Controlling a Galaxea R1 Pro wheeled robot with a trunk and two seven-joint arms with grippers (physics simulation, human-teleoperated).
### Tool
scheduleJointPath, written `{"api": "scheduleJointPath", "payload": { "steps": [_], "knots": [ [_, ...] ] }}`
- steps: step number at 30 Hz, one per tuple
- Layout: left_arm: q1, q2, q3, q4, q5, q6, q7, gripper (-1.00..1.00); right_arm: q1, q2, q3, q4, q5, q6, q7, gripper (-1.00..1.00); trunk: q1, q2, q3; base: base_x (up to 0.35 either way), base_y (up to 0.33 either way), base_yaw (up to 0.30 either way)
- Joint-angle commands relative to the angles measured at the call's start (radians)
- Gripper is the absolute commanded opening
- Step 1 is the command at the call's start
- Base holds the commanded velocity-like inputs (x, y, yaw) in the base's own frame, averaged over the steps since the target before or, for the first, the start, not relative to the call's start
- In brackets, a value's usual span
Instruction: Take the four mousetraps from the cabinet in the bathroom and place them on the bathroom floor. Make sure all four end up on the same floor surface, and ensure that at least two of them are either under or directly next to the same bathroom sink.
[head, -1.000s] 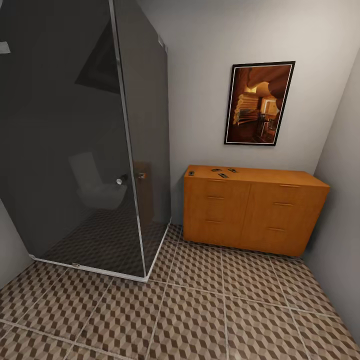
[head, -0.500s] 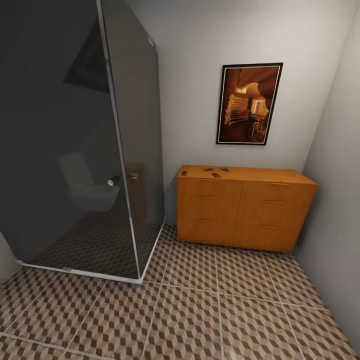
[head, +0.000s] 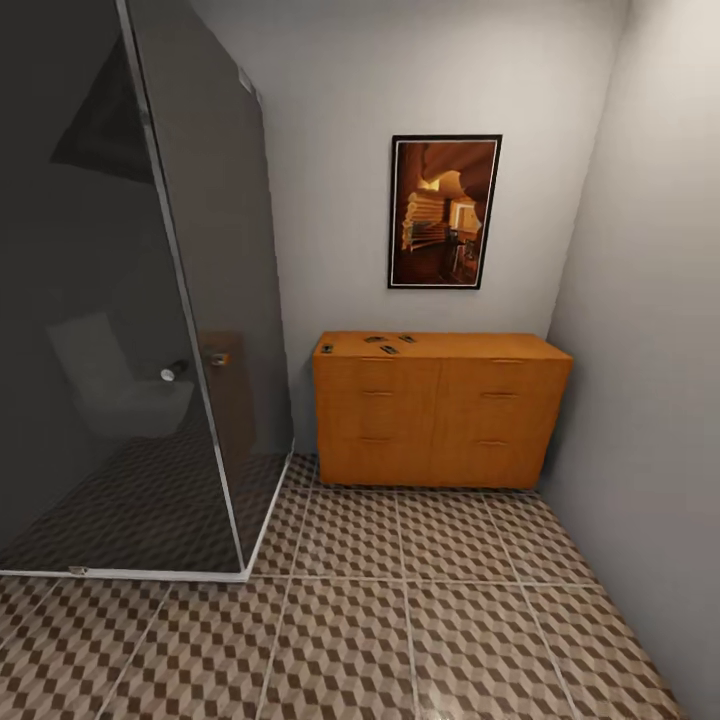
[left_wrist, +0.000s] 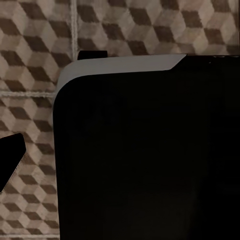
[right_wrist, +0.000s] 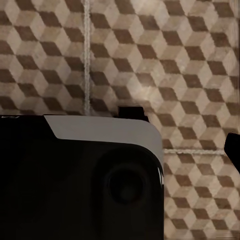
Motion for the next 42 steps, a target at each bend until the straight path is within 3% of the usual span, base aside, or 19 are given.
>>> {"api": "scheduleJointPath", "payload": {
  "steps": [1, 22, 42],
  "knots": [
    [0.001, 0.000, 0.000, -0.003, 0.001, 0.001, 0.000, 1.00, -0.001, 0.000, 0.000, 0.001, 0.000, -0.003, 0.000, 1.00, 0.000, 0.000, 0.000, 0.000, 0.000, -0.280],
    [0.001, 0.001, 0.000, -0.002, 0.001, 0.001, -0.001, 1.00, -0.001, -0.001, 0.001, 0.001, 0.002, -0.003, 0.000, 1.00, 0.000, 0.000, 0.011, 0.017, 0.000, -0.270],
    [0.001, 0.002, -0.003, -0.001, -0.002, 0.004, -0.004, 1.00, -0.001, -0.002, 0.002, 0.000, 0.004, -0.003, -0.001, 1.00, 0.000, 0.000, 0.012, 0.313, 0.000, -0.022]
  ]
}}
